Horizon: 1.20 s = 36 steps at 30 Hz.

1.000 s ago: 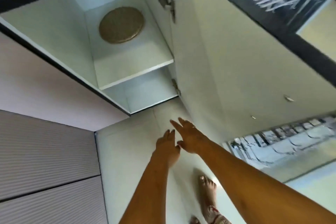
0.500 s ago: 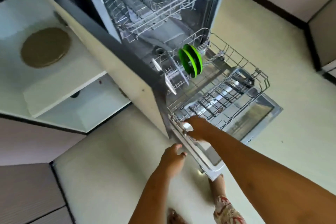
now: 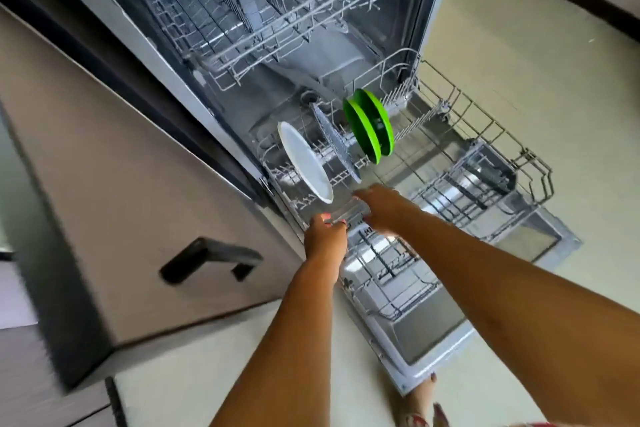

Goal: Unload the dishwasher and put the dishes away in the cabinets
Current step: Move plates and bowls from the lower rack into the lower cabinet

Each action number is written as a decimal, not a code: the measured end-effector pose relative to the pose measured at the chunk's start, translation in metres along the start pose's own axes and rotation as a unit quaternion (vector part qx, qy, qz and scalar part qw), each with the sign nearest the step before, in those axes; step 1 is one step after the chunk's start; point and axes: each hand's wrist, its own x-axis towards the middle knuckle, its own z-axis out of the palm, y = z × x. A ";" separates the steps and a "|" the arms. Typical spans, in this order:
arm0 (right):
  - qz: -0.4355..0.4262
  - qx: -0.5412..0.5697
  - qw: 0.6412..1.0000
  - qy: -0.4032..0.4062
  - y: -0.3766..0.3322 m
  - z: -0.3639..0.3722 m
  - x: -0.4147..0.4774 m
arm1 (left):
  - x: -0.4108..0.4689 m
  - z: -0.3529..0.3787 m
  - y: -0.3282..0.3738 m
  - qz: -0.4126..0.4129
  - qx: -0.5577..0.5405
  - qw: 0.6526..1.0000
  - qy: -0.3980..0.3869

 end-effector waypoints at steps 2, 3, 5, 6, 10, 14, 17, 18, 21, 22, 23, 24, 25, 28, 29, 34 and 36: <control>-0.030 -0.037 0.999 0.013 -0.006 -0.012 0.022 | 0.023 0.006 0.007 -0.003 0.016 1.000 0.025; -0.045 -0.057 0.997 0.019 -0.009 -0.017 0.034 | 0.036 0.008 0.011 -0.001 0.021 0.999 0.045; -0.064 -0.094 0.993 0.020 -0.016 -0.024 0.049 | 0.056 0.007 0.015 0.007 0.030 0.996 0.086; -0.069 -0.110 0.991 0.018 -0.017 -0.025 0.058 | 0.067 0.006 0.017 0.011 0.033 0.994 0.102; -0.061 -0.132 0.989 0.021 -0.012 -0.018 0.081 | 0.100 0.001 0.015 0.023 0.083 0.992 0.096; -0.068 -0.095 0.993 0.020 0.000 -0.003 0.085 | 0.117 0.005 0.019 0.043 0.228 0.969 0.089; -0.072 -0.093 0.992 0.036 0.009 0.002 0.086 | 0.128 0.006 0.032 0.011 0.205 0.973 0.106; -0.075 -0.096 0.991 0.051 0.014 0.002 0.086 | 0.132 0.006 0.034 0.001 0.188 0.976 0.114; -0.095 -0.115 0.984 0.102 0.027 -0.002 0.083 | 0.133 0.004 0.039 0.001 0.165 0.976 0.143; -0.107 -0.120 0.981 0.111 0.030 -0.002 0.081 | 0.127 0.003 0.042 0.009 0.161 0.975 0.151; -0.120 -0.125 0.978 0.118 0.032 -0.002 0.078 | 0.119 0.003 0.043 0.017 0.159 0.974 0.158; -0.130 -0.123 0.975 0.129 0.032 -0.002 0.076 | 0.110 0.004 0.043 0.022 0.166 0.971 0.170; -0.136 -0.114 0.974 0.141 0.032 -0.002 0.073 | 0.102 0.005 0.042 0.026 0.175 0.967 0.184; -0.124 -0.040 0.975 0.179 0.028 -0.006 0.054 | 0.070 0.011 0.038 0.028 0.150 0.963 0.220; -0.121 -0.017 0.974 0.191 0.027 -0.008 0.047 | 0.059 0.013 0.035 0.027 0.129 0.964 0.230; -0.088 0.060 0.970 0.219 0.020 -0.011 0.007 | 0.011 0.018 0.015 0.009 -0.015 0.958 0.285; -0.017 0.138 0.965 0.221 0.020 -0.012 -0.015 | -0.008 0.024 -0.003 0.015 -0.095 0.953 0.287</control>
